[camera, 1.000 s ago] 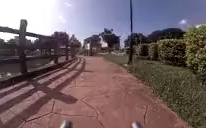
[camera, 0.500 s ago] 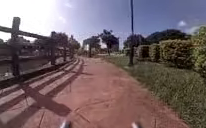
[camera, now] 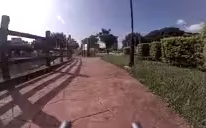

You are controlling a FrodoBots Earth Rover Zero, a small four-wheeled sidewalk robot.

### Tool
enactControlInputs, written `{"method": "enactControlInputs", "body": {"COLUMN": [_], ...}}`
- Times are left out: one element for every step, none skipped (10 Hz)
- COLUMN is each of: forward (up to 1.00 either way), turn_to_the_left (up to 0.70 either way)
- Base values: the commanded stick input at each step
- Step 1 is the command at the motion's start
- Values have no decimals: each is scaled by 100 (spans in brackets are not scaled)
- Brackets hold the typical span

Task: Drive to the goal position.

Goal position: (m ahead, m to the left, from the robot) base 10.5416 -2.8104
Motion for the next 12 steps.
{"method": "enactControlInputs", "body": {"forward": [50,50,50,50,50,50,50,50,50,50,50,50], "turn_to_the_left": [0,0,0,0,0,0,5,3,0,0,0,0]}}
